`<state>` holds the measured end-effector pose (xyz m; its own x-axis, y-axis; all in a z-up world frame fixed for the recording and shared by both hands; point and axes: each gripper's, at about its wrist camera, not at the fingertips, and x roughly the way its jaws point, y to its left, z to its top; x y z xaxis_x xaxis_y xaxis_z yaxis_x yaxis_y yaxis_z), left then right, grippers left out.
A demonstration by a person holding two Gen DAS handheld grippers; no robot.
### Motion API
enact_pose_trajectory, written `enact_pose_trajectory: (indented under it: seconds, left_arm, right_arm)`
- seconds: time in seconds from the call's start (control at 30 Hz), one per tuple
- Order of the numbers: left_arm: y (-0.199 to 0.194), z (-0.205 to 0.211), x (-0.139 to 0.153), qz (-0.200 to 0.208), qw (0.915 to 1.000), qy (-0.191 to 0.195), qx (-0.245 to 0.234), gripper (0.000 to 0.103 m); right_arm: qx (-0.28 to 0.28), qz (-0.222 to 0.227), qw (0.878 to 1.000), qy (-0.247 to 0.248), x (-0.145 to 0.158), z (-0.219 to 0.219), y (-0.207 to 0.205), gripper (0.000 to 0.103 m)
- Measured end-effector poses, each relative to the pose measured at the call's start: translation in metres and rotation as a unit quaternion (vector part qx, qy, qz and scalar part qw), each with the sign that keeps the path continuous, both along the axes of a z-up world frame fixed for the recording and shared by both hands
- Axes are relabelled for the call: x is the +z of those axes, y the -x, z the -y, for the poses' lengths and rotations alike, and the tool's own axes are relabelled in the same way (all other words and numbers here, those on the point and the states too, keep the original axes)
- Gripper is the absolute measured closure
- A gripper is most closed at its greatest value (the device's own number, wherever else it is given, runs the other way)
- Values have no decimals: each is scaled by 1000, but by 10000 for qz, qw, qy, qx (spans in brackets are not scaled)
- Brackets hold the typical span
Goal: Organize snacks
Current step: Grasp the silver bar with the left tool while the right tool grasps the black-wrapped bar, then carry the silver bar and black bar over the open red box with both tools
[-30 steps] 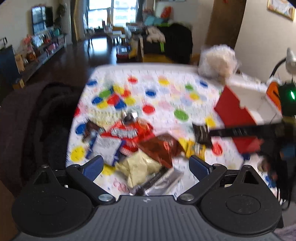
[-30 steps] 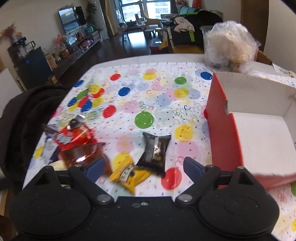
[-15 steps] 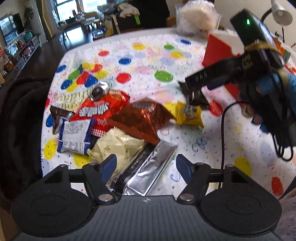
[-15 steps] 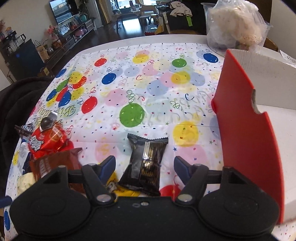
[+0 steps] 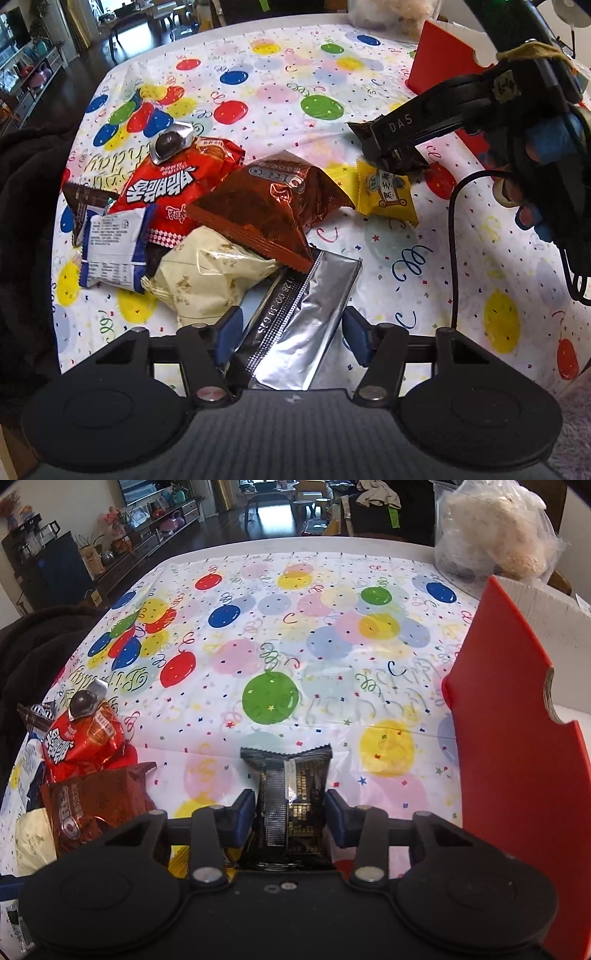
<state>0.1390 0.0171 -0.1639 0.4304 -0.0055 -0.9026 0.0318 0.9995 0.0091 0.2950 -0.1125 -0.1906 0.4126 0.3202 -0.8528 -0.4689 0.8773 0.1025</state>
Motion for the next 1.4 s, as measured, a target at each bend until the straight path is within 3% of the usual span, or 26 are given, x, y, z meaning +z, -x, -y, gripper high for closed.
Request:
enact_pose_trajectory:
  seconds: [0.3,0.47,0.7,1.4]
  left_arm:
    - [3,1,3,74,9998,132,141,59]
    - [9,-7,5,58,9978,519,418,60]
    - [19,-28,7,45,9887,1161,944,61]
    - [71,-28,39,464,9822,1561,938,62]
  right_arm:
    - [-35,92,9999,-91,12,7,11,70]
    - [-115,-4,9997,-229,23,21,30,70]
    - [-258,-139,9984,-476,41,48,71,71]
    - [-993,335,9922,-673,98,101,165,71]
